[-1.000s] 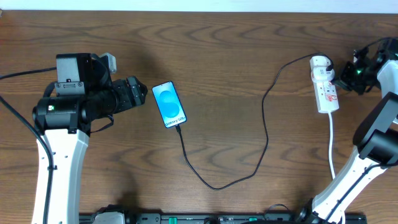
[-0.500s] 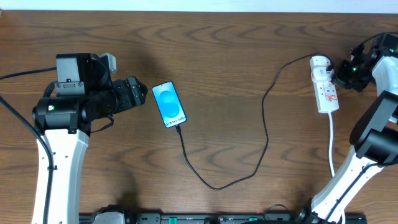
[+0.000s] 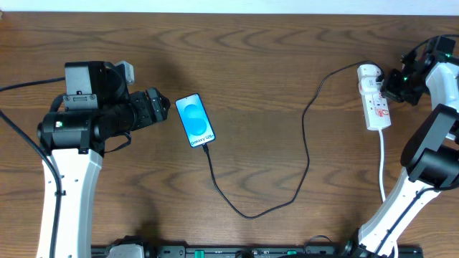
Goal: Plug charger to phone and switch on socket
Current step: 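Press the orange rocker switch beside the plug with the right gripper, then hold the right gripper on the switch as the red light turns on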
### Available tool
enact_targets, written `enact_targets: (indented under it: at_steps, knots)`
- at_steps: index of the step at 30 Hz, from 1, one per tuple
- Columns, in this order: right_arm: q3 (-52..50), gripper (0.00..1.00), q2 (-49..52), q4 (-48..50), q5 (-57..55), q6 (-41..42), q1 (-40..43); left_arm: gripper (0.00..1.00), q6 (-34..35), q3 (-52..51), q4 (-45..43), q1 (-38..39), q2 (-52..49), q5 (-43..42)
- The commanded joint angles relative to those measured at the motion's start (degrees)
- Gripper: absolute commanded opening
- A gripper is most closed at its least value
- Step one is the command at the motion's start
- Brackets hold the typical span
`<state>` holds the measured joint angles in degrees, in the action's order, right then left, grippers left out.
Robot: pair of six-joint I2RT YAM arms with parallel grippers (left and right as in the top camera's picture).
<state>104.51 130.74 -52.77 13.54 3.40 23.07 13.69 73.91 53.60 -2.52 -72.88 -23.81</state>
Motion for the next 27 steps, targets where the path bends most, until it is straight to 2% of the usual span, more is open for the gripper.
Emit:
enact_targets:
  at_steps: [1, 27]
  knots:
    - [-3.17, 0.01, 4.20, -2.12, 9.97, -0.26, -5.95, 0.86, 0.13, 0.24, 0.11, -0.17, -0.22, 0.28]
    - [-3.17, 0.01, 4.20, -2.29, 14.08, -2.89, -7.02, 0.86, 0.13, 0.24, 0.11, -0.17, -0.22, 0.28]
